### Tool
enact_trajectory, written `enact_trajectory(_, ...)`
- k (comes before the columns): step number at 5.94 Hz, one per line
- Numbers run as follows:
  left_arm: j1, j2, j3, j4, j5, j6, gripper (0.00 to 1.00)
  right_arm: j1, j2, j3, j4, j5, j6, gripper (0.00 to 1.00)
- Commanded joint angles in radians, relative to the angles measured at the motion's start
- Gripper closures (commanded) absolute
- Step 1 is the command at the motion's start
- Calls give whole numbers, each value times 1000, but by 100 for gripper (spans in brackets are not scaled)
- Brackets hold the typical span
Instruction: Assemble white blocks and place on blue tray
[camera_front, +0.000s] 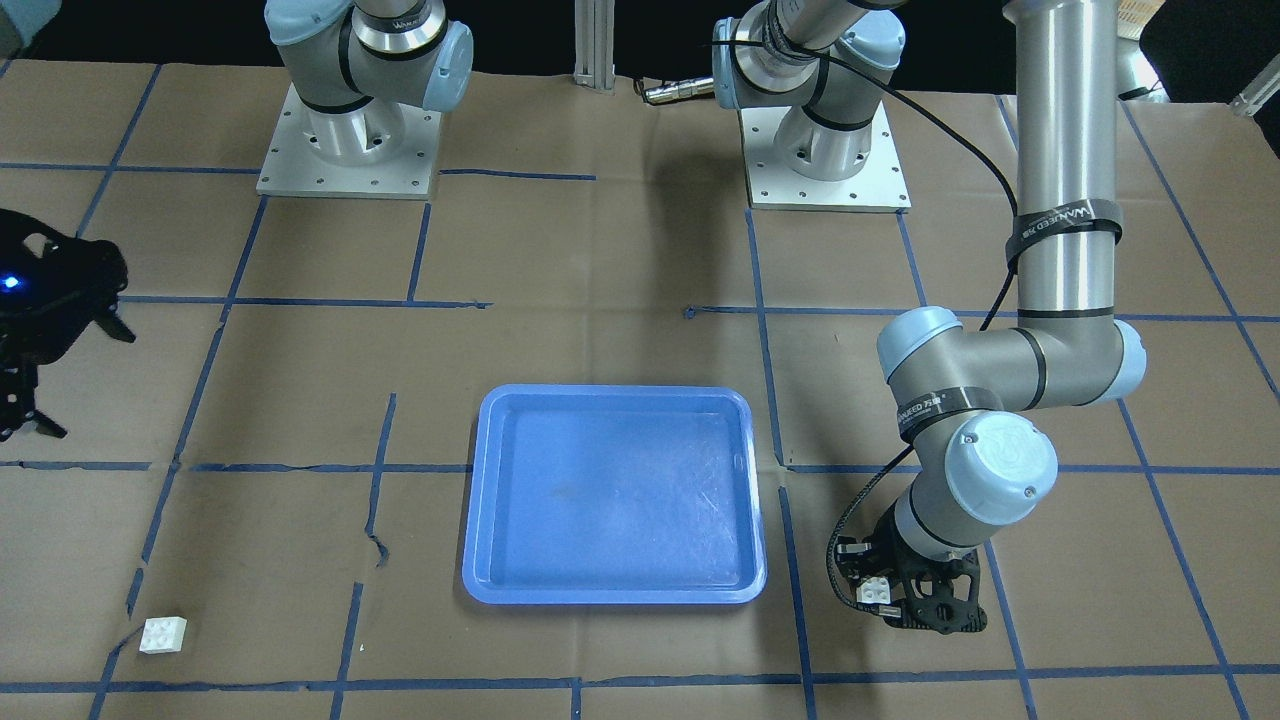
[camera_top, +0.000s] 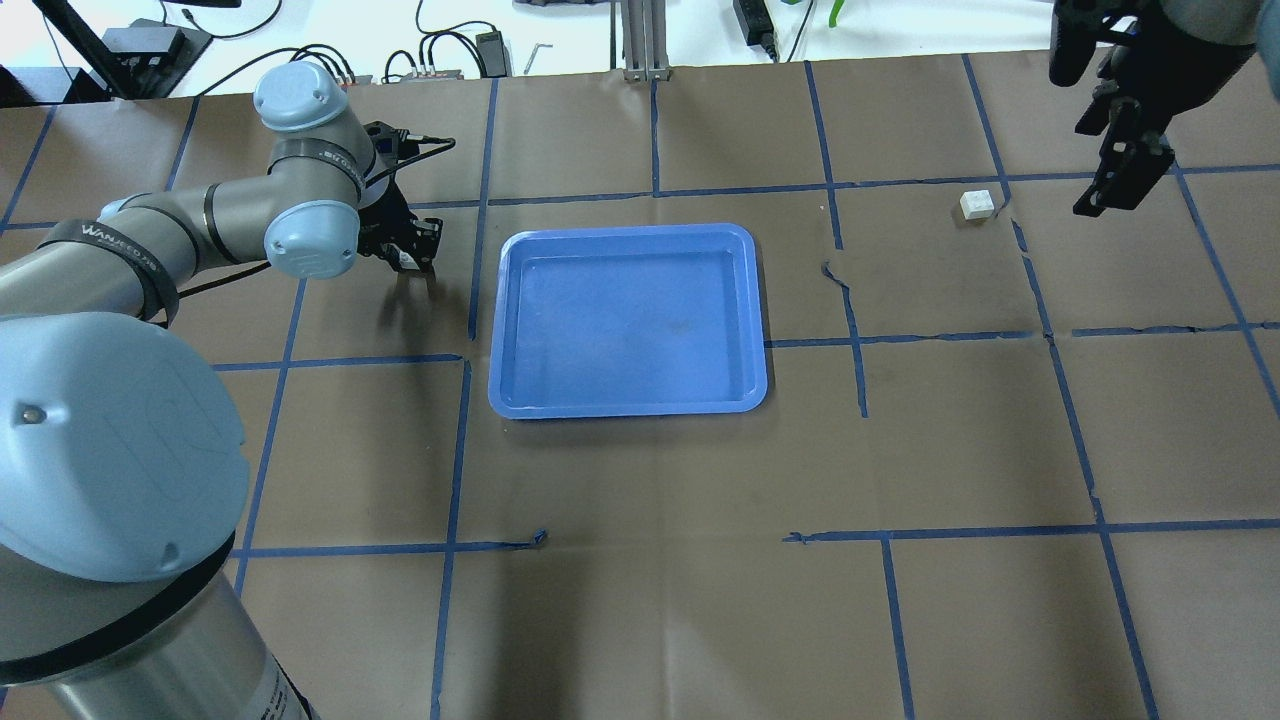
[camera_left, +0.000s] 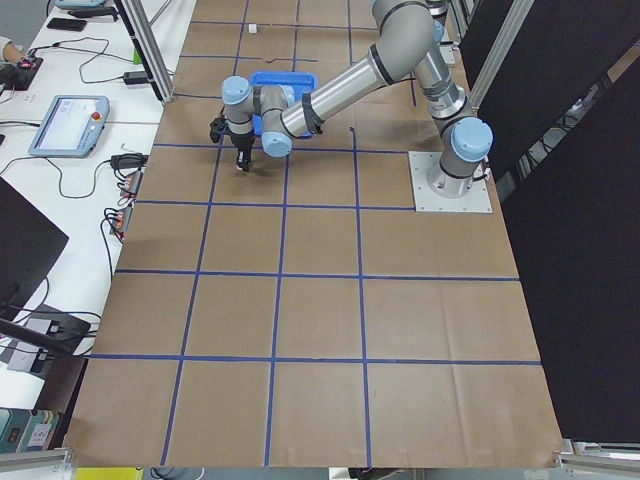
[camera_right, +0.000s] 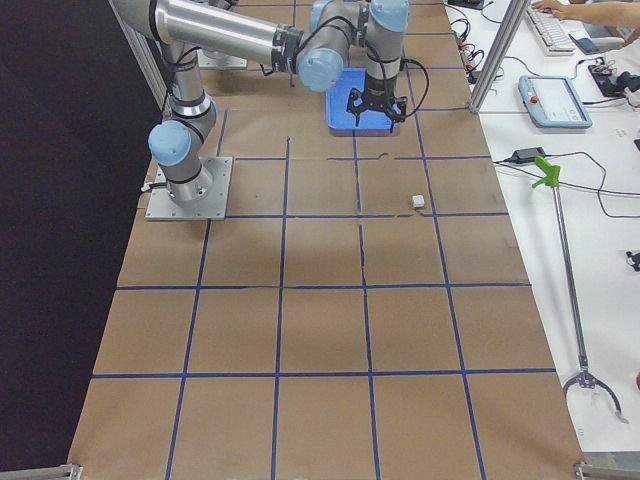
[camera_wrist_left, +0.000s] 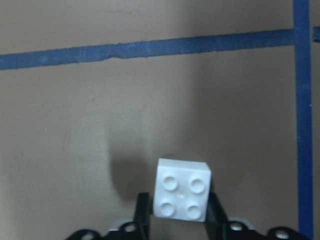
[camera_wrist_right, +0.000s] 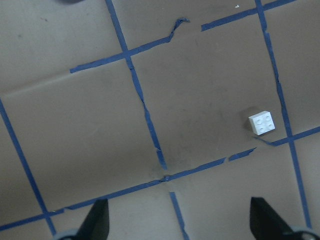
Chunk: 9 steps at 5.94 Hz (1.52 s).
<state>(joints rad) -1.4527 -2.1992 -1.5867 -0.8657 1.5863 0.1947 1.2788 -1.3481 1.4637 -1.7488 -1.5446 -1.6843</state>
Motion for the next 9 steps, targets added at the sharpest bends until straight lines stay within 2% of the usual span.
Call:
enact_trajectory(1, 0, 15, 1, 1, 0, 32, 95, -30, 238, -225, -5, 97, -276, 0)
enact_trajectory(2, -18, 69, -22, -16, 6, 63, 96, -65, 316, -258, -3, 182, -329, 0)
enact_trajectory(3, -78, 144, -48, -68, 4, 144, 96, -103, 378, -253, -6, 336, -362, 0)
enact_trajectory(4, -175, 204, -64, -160, 6, 161, 96, -133, 458, -252, -8, 436, -412, 0)
enact_trajectory(5, -290, 214, -73, -165, 11, 225, 96, -139, 539, -255, -14, 477, -463, 0)
enact_trajectory(6, -351, 198, -76, -162, 11, 429, 95, -139, 581, -263, -20, 478, -475, 0)
enact_trajectory(8, -374, 168, -75, -153, 12, 852, 95, -139, 616, -250, -23, 474, -479, 0)
enact_trajectory(9, -377, 159, -73, -141, 9, 900, 95, -141, 616, -250, -21, 474, -479, 0)
